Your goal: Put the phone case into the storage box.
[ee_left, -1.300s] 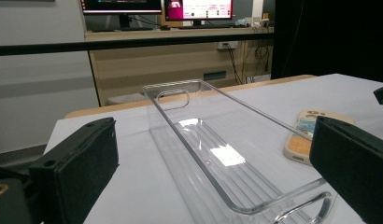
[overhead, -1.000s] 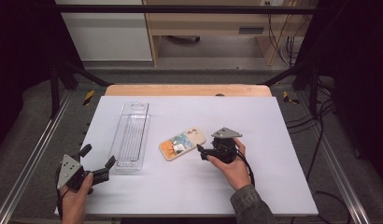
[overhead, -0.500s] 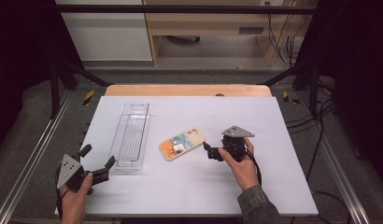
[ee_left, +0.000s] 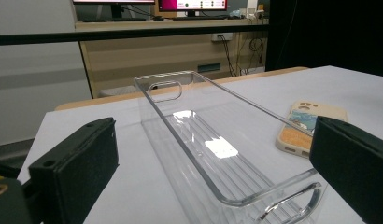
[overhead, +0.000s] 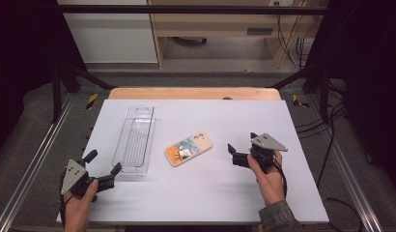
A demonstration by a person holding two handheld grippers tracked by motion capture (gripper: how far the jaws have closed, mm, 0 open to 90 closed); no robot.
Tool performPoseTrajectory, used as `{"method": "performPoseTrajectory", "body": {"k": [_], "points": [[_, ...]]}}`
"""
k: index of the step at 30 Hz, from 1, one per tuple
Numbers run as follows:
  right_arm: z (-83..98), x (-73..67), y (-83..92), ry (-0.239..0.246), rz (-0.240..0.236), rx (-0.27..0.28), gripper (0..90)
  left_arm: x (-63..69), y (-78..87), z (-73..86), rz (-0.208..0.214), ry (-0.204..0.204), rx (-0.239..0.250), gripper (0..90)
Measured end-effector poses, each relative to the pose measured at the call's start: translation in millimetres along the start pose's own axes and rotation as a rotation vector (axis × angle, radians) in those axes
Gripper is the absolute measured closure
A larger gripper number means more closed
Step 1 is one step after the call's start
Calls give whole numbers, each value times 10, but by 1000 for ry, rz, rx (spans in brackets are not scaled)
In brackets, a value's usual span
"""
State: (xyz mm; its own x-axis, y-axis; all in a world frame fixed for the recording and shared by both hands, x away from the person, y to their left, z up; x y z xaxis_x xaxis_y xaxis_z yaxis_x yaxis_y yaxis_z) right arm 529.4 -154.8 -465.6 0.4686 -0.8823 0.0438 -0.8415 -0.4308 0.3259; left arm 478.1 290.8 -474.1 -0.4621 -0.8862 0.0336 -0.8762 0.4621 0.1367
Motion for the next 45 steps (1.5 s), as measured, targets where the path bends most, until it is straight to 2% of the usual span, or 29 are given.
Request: {"method": "performPoseTrajectory", "body": {"k": [3,6,9,11,13,16,20,23,29,33,35,38,45], "points": [[36,82,98,10,26,2,68,31,-3,-19,10,-3,-4,9],[93,172,218,19,63,0,77,60,-7,-76,-6,-44,-23,12],[159,251,342,15,78,8,81,138,-4,-188,31,-44,-1,10],[192,304,422,15,91,21,89,169,0,-230,21,-57,-22,10],[217,343,492,14,98,34,91,228,-13,-288,39,-61,-19,10],[251,382,574,16,106,55,83,330,-44,-366,66,-75,-24,10],[298,364,627,6,78,78,40,467,-106,-442,97,-93,-51,9],[330,384,657,25,105,84,21,559,-165,-499,121,-103,-57,9],[364,355,682,15,88,112,21,799,-355,-552,189,-99,-99,11],[375,329,701,5,57,141,21,972,-500,-581,212,-131,-130,14],[378,329,713,17,54,146,20,1055,-576,-591,223,-149,-149,14],[383,331,734,9,43,165,20,1182,-699,-586,242,-159,-179,15],[378,286,746,10,17,185,22,1408,-1006,-497,258,-201,-255,19]]}}
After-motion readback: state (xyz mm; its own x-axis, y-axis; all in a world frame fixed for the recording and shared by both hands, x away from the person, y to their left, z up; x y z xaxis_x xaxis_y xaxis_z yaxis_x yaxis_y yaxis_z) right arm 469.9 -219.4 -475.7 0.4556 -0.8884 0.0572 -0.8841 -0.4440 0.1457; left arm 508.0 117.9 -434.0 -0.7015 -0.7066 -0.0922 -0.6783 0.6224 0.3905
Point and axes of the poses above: each handheld gripper's, and its own axes: y roughly backward along the jaws, z roughly out of its underside, x roughly to its right, the point moved 8 cm from there along -y, roughly forward along the jaws, and after that the axes turned 5 degrees about y, right-handed, at the moved point
